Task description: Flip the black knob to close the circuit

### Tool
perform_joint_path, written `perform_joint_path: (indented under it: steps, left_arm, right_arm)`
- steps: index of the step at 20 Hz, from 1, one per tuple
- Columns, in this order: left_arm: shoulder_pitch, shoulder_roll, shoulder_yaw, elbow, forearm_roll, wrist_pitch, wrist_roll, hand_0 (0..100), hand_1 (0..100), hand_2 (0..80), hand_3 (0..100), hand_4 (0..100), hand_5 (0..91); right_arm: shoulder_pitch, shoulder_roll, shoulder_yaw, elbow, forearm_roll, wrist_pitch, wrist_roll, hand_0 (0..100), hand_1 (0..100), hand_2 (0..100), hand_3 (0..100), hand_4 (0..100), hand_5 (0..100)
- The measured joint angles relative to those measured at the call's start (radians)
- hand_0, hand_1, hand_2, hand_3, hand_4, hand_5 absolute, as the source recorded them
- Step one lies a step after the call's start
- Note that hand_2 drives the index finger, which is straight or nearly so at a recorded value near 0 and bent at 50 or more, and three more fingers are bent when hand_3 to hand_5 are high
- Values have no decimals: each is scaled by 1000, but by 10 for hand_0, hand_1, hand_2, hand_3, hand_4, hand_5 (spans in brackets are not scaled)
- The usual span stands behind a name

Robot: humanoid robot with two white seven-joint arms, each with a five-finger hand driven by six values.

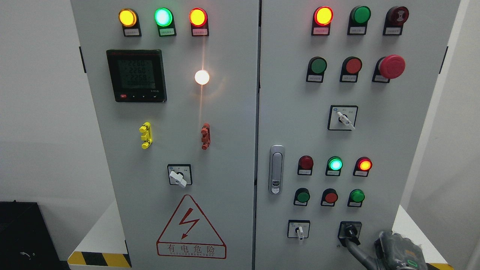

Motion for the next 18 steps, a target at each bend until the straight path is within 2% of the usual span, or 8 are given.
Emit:
perform_joint_path:
  steps: [18]
  left_arm:
    - [0, 0, 0, 0, 0, 0, 0, 120, 556, 0, 0, 0, 0]
  right_arm:
    - [7, 12, 6, -25, -4, -9, -10, 0, 0, 892, 1000, 907, 903]
